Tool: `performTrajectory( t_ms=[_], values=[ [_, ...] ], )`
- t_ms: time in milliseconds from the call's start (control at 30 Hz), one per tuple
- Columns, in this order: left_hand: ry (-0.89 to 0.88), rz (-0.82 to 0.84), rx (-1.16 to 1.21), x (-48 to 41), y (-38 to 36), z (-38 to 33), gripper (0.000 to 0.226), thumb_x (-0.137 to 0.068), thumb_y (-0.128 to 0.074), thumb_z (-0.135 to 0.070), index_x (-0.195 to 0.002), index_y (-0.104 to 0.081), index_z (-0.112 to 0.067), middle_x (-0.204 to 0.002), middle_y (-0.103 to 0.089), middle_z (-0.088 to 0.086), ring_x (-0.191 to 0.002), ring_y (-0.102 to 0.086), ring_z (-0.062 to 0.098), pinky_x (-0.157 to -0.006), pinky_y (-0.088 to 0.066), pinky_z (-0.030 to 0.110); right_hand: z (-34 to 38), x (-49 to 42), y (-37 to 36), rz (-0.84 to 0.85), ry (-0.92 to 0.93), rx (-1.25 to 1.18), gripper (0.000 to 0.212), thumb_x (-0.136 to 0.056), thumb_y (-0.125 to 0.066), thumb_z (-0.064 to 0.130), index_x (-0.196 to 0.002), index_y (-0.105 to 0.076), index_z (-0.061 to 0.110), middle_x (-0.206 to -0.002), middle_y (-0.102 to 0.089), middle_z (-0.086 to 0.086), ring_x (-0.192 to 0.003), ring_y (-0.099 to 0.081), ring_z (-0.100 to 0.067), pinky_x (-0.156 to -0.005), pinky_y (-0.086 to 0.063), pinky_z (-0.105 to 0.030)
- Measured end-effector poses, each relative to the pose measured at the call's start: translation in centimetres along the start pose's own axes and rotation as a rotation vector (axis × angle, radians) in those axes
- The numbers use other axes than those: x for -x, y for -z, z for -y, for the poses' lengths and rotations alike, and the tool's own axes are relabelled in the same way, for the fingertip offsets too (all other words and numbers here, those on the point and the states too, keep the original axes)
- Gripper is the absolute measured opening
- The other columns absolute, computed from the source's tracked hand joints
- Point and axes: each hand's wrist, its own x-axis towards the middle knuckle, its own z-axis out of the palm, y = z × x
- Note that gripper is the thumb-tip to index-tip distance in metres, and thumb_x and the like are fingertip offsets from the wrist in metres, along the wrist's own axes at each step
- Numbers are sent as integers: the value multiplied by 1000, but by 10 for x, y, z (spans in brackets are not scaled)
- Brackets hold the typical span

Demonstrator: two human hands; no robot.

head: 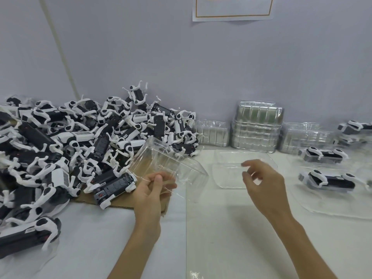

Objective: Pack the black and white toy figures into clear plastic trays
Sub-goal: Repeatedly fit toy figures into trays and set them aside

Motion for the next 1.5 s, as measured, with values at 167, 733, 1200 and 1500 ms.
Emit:
performTrajectory(
  t_ms=[167, 733, 1200, 1500],
  values=[
    [32, -48, 18, -1, 2, 2, 18, -103, -48, -10, -93, -63, -13, -77, -76, -5, -64, -70, 7, -67, -48, 29, -2, 6, -12, 236, -150, -41, 21, -90, -66, 18, -81, -65, 37, -83, -69, 20, -78, -64, 0, -68, -48, -19],
    [188, 398, 133, 3, 0, 6, 14, -86, -62, -23, -97, -69, -17, -103, -75, 8, -91, -72, 20, -69, -55, 24, 12, 9, -27, 442, -624, -793, 48, -88, -61, 48, -132, -54, 30, -129, -59, 3, -98, -72, -27, -75, -60, -42],
    [-51, -379, -280, -15, 19, 15, 44, -93, -58, -6, -133, -52, -22, -138, -45, -1, -97, -62, 8, -87, -44, 30, -13, -15, 3, 325, -748, -388, 37, -91, -50, 9, -118, -61, 31, -131, -58, -2, -114, -57, -29, -76, -42, -34],
    [-28, -313, -348, -16, 22, 19, 38, -87, -58, 10, -101, -69, -23, -121, -59, 11, -95, -57, 13, -81, -45, 22, -8, -10, 5, 90, -531, -330, 33, -93, -52, 10, -116, -62, 31, -113, -65, 6, -95, -59, -2, -74, -39, -28]
  ],
)
